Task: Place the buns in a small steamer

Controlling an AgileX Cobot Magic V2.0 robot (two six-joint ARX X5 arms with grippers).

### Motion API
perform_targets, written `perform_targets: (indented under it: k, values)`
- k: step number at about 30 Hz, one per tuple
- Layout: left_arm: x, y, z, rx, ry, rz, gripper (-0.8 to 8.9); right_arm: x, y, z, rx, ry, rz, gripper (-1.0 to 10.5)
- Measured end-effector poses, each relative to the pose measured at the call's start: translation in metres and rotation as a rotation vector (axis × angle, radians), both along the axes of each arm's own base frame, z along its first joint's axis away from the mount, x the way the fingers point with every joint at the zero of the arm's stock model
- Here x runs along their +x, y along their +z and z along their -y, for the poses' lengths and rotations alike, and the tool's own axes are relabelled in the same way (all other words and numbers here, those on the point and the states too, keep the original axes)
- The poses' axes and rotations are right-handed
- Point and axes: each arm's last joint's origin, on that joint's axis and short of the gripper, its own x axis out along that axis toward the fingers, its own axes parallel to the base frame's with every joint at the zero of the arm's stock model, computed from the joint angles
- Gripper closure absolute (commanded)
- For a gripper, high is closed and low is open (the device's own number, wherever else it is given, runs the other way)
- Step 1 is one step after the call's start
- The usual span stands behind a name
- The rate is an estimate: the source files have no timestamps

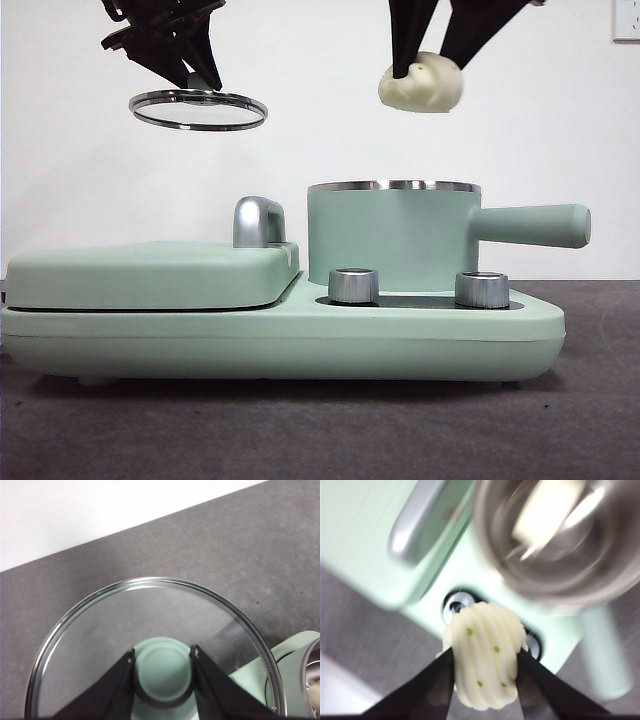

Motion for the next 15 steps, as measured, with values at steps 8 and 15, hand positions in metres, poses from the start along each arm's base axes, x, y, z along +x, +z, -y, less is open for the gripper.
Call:
perform_targets:
  k: [8,15]
  values:
    - [0.000,0.000,0.000,0.000,0.000,0.000,7.86,0.069,-0.006,0.000,-0.074,-0.037,-0.002,7.8]
    - [0.000,0.000,0.000,0.000,0.000,0.000,7.86,0.104,-0.051,-0.001,-0.145,-0.041,-0.103,7.7]
